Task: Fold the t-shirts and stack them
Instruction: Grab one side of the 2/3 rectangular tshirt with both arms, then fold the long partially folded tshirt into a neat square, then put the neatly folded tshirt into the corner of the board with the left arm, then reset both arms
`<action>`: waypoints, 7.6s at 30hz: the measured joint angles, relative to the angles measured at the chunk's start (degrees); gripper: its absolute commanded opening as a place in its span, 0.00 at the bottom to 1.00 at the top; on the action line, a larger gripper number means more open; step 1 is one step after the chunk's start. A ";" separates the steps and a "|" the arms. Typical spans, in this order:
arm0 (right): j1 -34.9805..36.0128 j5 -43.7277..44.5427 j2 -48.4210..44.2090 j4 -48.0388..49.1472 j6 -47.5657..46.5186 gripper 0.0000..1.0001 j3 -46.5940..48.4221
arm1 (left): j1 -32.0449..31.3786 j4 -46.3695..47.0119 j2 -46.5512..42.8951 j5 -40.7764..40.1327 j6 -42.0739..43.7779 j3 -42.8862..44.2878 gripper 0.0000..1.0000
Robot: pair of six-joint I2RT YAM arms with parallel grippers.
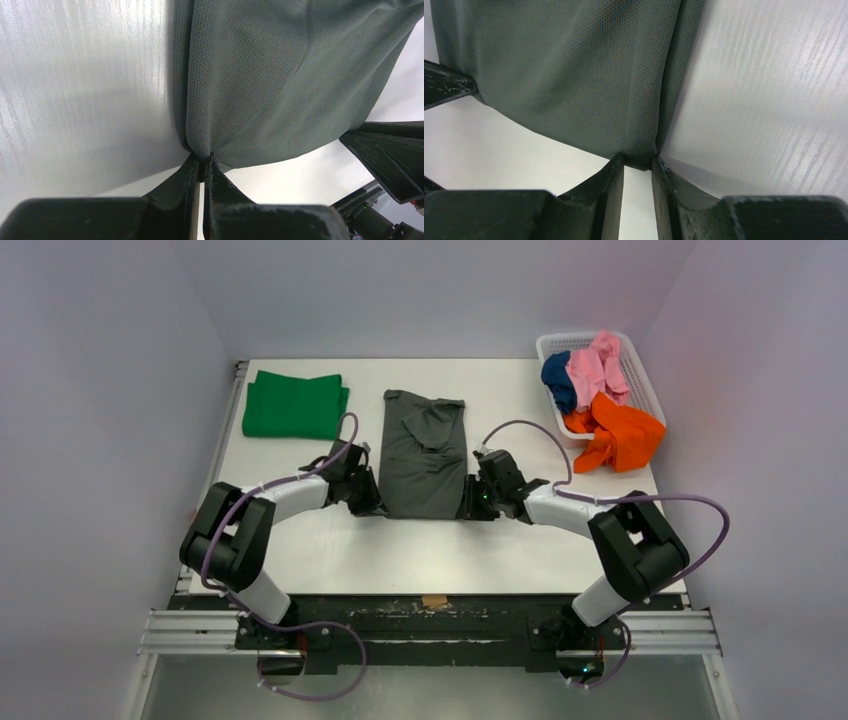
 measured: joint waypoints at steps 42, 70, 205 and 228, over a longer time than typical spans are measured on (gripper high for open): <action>6.25 7.43 -29.35 -17.70 1.46 0.00 3.72 | -8.74 -19.15 -36.50 -16.13 -1.44 1.46 0.00; -11.23 0.42 19.61 -6.69 -5.77 0.63 30.38 | 4.52 -15.54 16.28 -10.29 5.49 36.35 0.88; -13.03 24.59 -21.81 -8.63 -5.46 0.92 0.52 | 29.16 -34.97 42.58 -23.91 41.03 88.46 0.00; -13.03 27.39 -31.36 -14.19 -2.10 0.92 -0.55 | 24.46 -27.93 13.86 -26.23 25.35 61.35 1.00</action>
